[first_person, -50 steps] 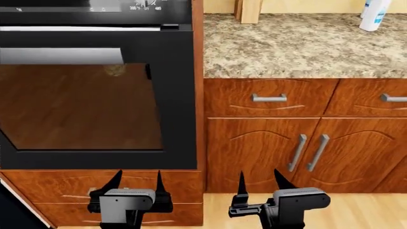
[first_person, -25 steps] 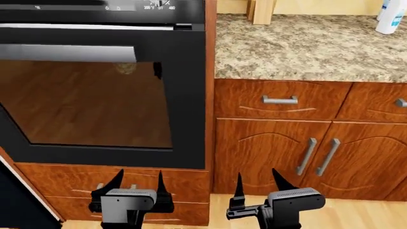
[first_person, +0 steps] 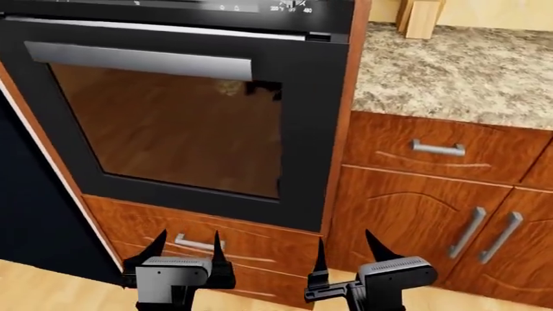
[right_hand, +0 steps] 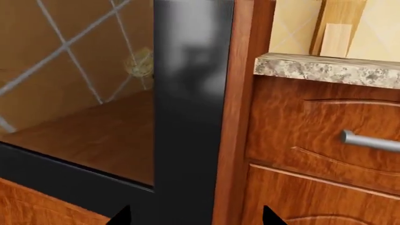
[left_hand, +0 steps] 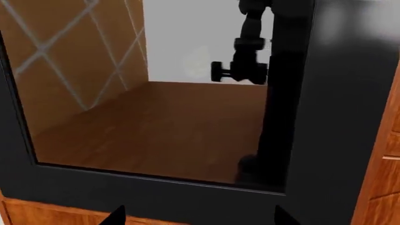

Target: Open the oven door

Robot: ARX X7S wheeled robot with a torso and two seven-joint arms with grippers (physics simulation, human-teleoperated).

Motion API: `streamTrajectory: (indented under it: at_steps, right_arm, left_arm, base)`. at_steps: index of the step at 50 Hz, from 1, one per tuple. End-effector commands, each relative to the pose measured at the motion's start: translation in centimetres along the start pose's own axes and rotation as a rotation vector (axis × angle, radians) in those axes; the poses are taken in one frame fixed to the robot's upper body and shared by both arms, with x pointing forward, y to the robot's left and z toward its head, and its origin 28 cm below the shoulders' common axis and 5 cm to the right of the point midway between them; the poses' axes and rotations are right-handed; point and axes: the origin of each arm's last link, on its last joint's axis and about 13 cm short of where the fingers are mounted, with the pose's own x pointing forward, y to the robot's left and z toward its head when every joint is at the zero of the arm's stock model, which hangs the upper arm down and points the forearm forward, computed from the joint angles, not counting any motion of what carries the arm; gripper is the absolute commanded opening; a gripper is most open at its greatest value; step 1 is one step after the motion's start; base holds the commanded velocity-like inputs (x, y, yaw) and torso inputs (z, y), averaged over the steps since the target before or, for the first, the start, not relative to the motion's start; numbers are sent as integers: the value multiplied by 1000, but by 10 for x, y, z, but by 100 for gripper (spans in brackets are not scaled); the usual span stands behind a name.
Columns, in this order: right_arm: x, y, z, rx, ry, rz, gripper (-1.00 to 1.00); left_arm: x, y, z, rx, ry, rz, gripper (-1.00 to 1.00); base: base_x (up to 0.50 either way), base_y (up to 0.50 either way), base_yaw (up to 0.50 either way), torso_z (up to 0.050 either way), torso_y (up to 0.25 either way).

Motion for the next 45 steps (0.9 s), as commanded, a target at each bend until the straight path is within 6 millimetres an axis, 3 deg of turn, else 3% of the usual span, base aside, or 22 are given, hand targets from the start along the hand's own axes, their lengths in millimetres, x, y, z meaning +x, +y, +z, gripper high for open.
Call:
streamTrajectory:
  at_steps: [1,8,16,35,45]
  right_arm:
    - [0,0,0,-2,-4,-2,100]
    - [1,0,0,5,-15,-8,100]
    - [0,0,0,54,4,-5,100]
    - [-1,1,1,54,7,11,100]
    - [-3,3,-1,40,11,17,100]
  left_arm:
    - [0,0,0,0,-1,2,100]
    - [0,0,1,1,-3,1,100]
    - [0,0,0,3,-3,0,100]
    - [0,0,0,4,-2,-3,100]
    - [0,0,0,-1,3,3,100]
  base:
    - [0,0,500,0,0]
    - [0,0,500,0,0]
    - [-17,-4,-188,0,0]
    - [55,-501,0,0,0]
    - [0,0,0,0,0]
